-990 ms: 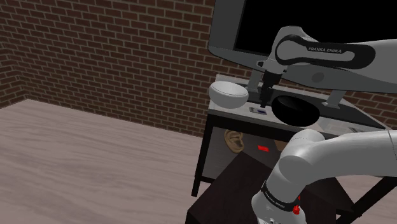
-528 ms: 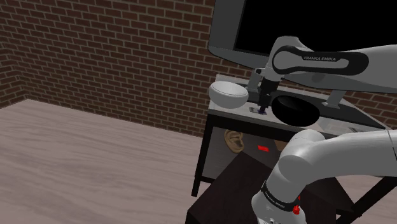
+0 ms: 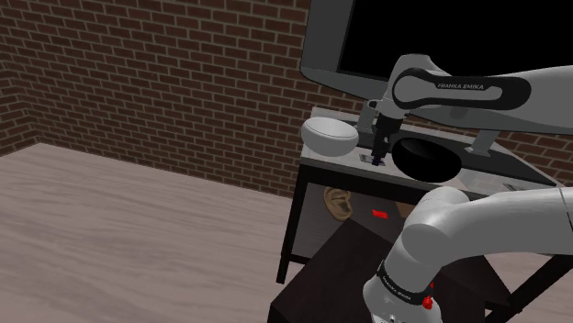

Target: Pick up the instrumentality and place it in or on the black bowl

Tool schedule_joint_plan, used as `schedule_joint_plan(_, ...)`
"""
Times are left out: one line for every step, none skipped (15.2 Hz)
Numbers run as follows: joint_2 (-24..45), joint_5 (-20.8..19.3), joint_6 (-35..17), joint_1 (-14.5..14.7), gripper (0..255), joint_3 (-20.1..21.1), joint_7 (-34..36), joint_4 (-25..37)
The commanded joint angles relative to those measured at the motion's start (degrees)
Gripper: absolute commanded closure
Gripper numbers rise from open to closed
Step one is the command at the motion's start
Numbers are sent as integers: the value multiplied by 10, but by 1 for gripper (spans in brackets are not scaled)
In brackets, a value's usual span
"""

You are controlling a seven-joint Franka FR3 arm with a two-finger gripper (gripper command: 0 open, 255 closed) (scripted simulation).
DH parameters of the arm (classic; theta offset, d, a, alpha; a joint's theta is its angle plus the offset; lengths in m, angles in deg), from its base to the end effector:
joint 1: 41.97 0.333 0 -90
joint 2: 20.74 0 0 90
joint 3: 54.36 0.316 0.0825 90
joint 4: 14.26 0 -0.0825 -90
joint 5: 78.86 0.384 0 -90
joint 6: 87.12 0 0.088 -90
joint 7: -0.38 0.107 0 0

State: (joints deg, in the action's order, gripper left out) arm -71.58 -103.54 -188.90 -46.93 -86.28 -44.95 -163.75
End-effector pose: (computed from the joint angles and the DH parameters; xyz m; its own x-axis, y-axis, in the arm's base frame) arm 0.2310 -0.2289 0.4719 0.9106 0.4133 -0.0028 0.4133 -0.9106 -0.0055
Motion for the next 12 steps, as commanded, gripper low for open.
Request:
schedule_joint_plan(0,0,0,0,255,0,0,0)
schedule_joint_plan(0,0,0,0,255,0,0,0)
schedule_joint_plan(0,0,0,0,255,0,0,0)
schedule_joint_plan(0,0,0,0,255,0,0,0)
schedule_joint_plan(0,0,0,0,255,0,0,0)
schedule_joint_plan(0,0,0,0,255,0,0,0)
schedule_joint_plan(0,0,0,0,255,0,0,0)
schedule_joint_plan(0,0,0,0,255,0,0,0)
schedule_joint_plan(0,0,0,0,255,0,0,0)
schedule_joint_plan(-1,3,8,1,255,3,0,7)
schedule_joint_plan(-1,6,15,2,255,6,-1,14)
schedule_joint_plan(-1,8,22,3,255,9,-1,21)
